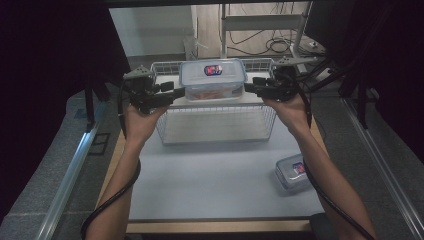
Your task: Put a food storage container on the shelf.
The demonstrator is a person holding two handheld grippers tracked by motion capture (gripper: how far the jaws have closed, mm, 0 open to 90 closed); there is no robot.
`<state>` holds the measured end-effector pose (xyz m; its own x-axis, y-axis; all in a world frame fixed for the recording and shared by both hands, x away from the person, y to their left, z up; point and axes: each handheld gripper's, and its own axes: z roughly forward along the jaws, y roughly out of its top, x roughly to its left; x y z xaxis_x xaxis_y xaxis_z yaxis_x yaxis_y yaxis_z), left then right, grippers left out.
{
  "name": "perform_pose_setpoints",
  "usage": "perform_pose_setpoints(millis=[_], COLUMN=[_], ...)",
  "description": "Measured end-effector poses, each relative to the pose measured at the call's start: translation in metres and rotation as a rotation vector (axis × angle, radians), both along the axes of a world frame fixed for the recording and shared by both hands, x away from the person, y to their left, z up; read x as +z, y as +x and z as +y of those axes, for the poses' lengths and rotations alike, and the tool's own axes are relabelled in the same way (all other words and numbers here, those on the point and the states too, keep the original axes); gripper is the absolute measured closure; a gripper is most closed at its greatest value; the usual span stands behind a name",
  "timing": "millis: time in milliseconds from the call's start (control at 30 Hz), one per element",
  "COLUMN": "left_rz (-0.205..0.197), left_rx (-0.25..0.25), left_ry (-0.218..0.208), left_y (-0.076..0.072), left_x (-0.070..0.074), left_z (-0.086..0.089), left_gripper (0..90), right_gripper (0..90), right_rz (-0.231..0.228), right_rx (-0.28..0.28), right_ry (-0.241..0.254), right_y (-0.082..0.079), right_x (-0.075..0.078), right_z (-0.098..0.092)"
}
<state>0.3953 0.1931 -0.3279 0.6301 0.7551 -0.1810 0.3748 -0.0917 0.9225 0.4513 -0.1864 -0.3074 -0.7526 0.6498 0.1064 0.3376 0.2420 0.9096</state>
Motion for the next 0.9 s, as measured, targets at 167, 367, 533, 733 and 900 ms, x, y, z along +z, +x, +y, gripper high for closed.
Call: perform_pose_setpoints(millis=[167, 367, 533, 733, 900], left_rz=[-0.021, -0.037, -0.033, -0.018, 0.014], left_rx=[-0.016, -0.029, -0.025, -0.019, -0.023], left_ry=[0.032, 0.114, 0.159, 0.178, 0.178], left_y=[-0.012, -0.033, -0.055, -0.072, -0.083], left_x=[-0.007, -0.019, -0.035, -0.052, -0.065], left_z=[-0.006, -0.013, -0.018, -0.022, -0.022], left_gripper=[38.0, 30.8, 22.0, 17.9, 17.4], right_gripper=[52.6, 44.1, 33.9, 26.6, 23.4], right_rz=[-0.009, -0.021, -0.004, 0.001, 0.002], right_rx=[0.014, 0.023, 0.046, 0.071, 0.079], right_ry=[-0.017, -0.047, -0.075, -0.095, -0.107], right_y=[-0.01, -0.026, -0.044, -0.062, -0.074], right_x=[-0.008, -0.022, -0.039, -0.056, -0.067], right_z=[-0.002, -0.002, -0.004, -0.007, -0.01])
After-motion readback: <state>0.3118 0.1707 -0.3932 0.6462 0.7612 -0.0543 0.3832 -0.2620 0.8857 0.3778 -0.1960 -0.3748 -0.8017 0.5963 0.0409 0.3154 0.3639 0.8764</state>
